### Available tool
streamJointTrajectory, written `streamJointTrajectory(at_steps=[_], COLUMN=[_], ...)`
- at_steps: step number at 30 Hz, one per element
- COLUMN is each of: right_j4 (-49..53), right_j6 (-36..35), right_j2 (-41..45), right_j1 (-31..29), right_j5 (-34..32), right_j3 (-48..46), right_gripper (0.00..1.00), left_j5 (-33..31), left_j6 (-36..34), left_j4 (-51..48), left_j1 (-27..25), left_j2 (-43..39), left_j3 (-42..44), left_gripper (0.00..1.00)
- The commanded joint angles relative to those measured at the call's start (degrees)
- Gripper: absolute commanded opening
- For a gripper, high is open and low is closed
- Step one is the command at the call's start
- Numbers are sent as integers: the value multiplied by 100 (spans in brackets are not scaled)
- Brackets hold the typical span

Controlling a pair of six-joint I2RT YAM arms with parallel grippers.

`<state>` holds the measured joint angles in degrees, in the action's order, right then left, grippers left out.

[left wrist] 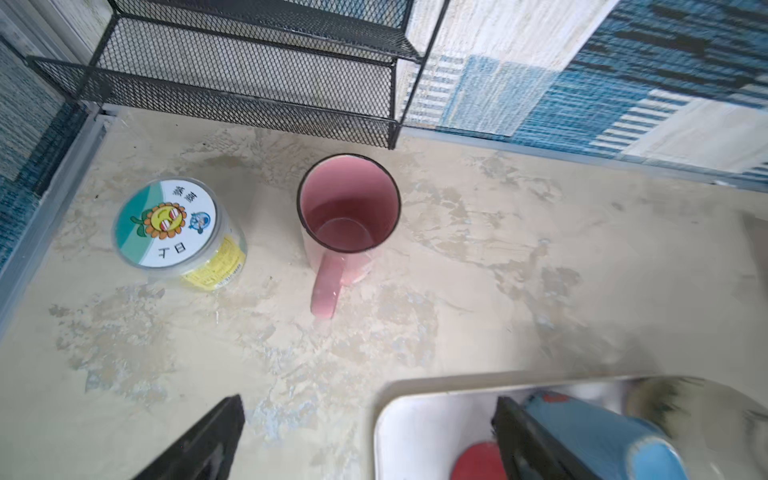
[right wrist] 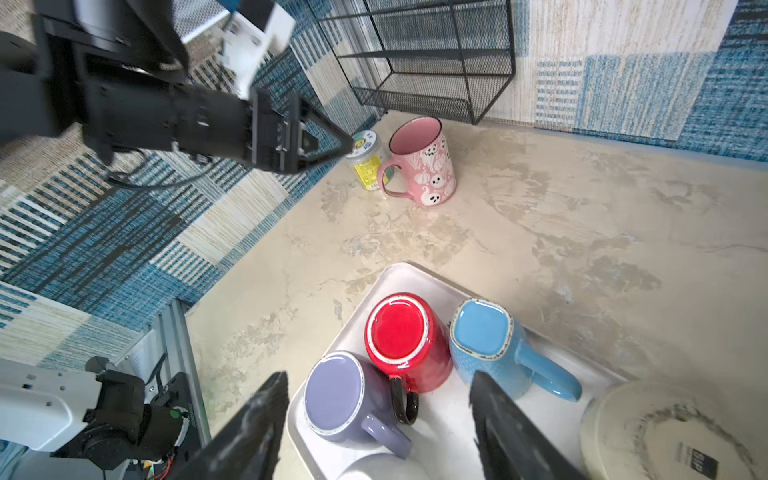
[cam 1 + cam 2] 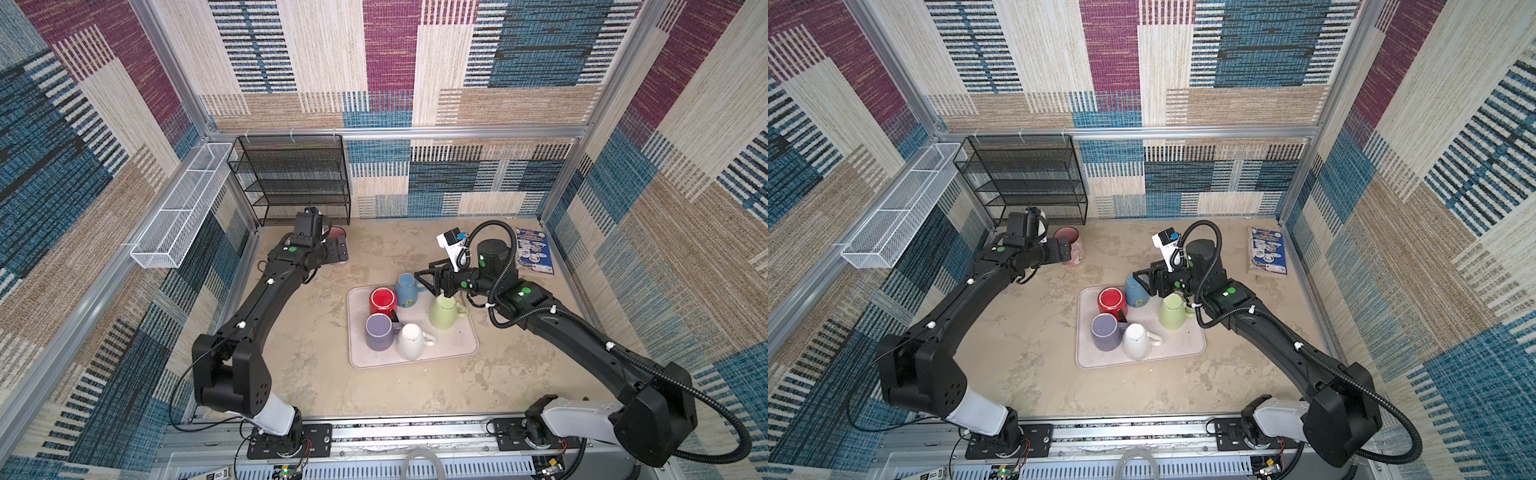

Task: Turn the mug right side up
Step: 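Open the left gripper off the pink mug while the right gripper descends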

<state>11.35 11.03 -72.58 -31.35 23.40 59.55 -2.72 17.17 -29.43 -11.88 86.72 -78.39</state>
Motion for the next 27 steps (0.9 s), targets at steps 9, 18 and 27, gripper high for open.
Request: streamJointTrajectory(at_steps=[9,18,27], right_j4=[1390,1615,1649], right_j6=[-447,-341,-267], right_j2=[-562,-1935,-2778], right_j1=[-635,-1080,-1355], right_j5=[-1503,-2208,-2371], right_j3=[411,1018,1395], right_gripper=[60,59,57], left_j5=[964,982,807], left_j6=[608,655,1022], left_j4=[-599,-900,-1112], left_j1=[-73,-60,-60], left_j2=[-1926,-2695,-2817], left_j3=[1121,1614,1747], left_gripper=[99,99,99])
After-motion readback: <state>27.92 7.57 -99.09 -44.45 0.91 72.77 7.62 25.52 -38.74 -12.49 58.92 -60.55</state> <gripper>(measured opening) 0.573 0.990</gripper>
